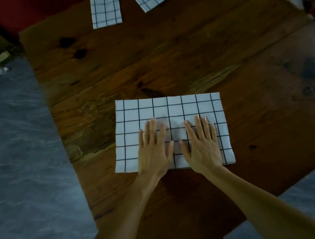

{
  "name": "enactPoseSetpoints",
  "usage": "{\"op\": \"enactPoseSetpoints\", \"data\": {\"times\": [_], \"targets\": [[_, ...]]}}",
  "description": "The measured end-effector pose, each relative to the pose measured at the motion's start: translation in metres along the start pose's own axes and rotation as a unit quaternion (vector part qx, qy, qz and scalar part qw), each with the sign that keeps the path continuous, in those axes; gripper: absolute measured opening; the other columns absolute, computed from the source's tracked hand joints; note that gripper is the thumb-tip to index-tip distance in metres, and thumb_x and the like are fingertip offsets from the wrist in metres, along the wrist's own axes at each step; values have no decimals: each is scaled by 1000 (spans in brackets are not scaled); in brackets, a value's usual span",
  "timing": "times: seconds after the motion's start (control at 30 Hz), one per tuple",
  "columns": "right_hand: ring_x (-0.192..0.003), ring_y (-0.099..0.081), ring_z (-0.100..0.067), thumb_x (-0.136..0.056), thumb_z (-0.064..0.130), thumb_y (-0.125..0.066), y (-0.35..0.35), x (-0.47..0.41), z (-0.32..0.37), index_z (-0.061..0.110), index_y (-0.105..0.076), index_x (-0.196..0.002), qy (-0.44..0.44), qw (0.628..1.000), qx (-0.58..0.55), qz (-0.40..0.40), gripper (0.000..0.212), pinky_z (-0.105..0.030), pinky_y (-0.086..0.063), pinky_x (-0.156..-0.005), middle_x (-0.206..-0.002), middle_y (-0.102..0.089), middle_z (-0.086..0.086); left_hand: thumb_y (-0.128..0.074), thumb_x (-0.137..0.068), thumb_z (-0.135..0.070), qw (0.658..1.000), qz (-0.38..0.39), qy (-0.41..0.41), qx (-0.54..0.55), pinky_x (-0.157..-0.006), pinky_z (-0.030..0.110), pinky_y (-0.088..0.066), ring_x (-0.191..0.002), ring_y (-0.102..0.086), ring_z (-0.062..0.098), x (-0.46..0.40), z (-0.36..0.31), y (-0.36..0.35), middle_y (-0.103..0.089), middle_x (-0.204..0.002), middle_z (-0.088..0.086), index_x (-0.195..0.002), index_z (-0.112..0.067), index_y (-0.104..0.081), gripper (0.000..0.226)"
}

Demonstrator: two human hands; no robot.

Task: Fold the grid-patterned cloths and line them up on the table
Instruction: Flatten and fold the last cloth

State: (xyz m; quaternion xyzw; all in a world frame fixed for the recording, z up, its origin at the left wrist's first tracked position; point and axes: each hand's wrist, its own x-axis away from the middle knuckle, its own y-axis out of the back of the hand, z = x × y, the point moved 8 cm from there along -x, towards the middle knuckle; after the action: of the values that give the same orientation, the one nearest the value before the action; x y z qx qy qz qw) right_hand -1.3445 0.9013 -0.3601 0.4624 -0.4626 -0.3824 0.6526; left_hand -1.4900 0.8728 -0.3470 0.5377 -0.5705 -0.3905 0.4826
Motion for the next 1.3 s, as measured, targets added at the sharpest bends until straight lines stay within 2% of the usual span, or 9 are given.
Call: {"op": "enactPoseSetpoints", "data": {"times": [0.13, 0.33, 0.53, 0.67, 0.73, 0.8, 0.97, 1.1, 1.3], "targets": [[-147, 14, -28, -97, 59, -16, 1, 0, 0, 28, 1, -153, 0, 1000, -3, -6, 66, -45, 8, -118, -161, 8, -11, -7, -94, -63, 999, 40, 24, -24, -119, 46, 2, -144, 19, 23, 13, 6, -15, 14, -158, 7, -152, -26, 3, 69], [-147, 15, -28, -97, 59, -12, 3, 2, -1, 28, 5, -153, 0, 1000, -3, -5, 66, -47, 4, -120, -161, 10, -11, -12, -93, -68, 996, 38, 74, -22, -118, 42, 5, -144, 18, 21, 26, 49, -4, 13, -159, 6, -151, -26, 5, 74], [-147, 15, -29, -98, 56, -17, 5, 1, 1, 25, 3, -153, 0, 1000, -1, 8, 66, -49, 5, -119, -161, 10, -13, -10, -93, -68, 996, 28, 83, -27, -117, 41, 9, -144, 18, 21, 29, 52, -2, 13, -158, 7, -151, -26, 7, 74], [-146, 14, -26, -100, 47, -19, 19, 8, 53, 22, -2, -153, 84, 996, -9, -34, 61, -48, 10, -118, -160, 7, -12, -12, -94, -66, 996, 27, 74, -32, -117, 41, 10, -144, 20, 22, 29, 52, -6, 16, -158, 8, -151, -24, 9, 73], [-146, 17, -26, -102, 39, -23, 10, 8, 89, 22, -2, -153, 126, 991, -43, -13, 58, -44, 10, -118, -160, 9, -12, -13, -94, -64, 996, 28, 67, -45, -117, 41, 10, -143, 21, 23, 29, 54, -9, 18, -157, 9, -150, -24, 12, 74], [-146, 16, -25, -102, 35, -26, -5, 7, 100, 22, -5, -153, 127, 991, -45, 8, 57, -43, 10, -119, -161, 8, -11, -10, -93, -63, 997, 24, 61, -50, -117, 41, 10, -144, 20, 24, 29, 54, -11, 17, -157, 10, -150, -25, 13, 72], [-147, 15, -25, -102, 43, -13, -11, 12, 46, 27, 0, -153, 60, 998, -1, -13, 55, -43, 5, -120, -161, 10, -8, -12, -97, -56, 998, -8, 58, -15, -118, 43, 4, -146, 11, 25, 29, 53, -6, 6, -159, 9, -152, -25, 2, 64], [-147, 16, -26, -100, 50, -6, -4, 29, -16, 29, 5, -153, -9, 1000, 9, -7, 58, -43, 3, -120, -161, 12, -9, -10, -96, -58, 998, 4, 62, -6, -118, 43, 6, -145, 15, 24, 31, 55, -6, 10, -159, 7, -151, -28, 4, 65], [-145, 21, -26, -98, 54, -1, -1, 36, -45, 27, 7, -152, -20, 1000, 3, 6, 61, -46, 11, -118, -160, 15, -11, -7, -95, -58, 998, 1, 63, -11, -118, 43, 5, -145, 15, 23, 30, 54, -5, 10, -159, 7, -152, -27, 4, 66]]}}
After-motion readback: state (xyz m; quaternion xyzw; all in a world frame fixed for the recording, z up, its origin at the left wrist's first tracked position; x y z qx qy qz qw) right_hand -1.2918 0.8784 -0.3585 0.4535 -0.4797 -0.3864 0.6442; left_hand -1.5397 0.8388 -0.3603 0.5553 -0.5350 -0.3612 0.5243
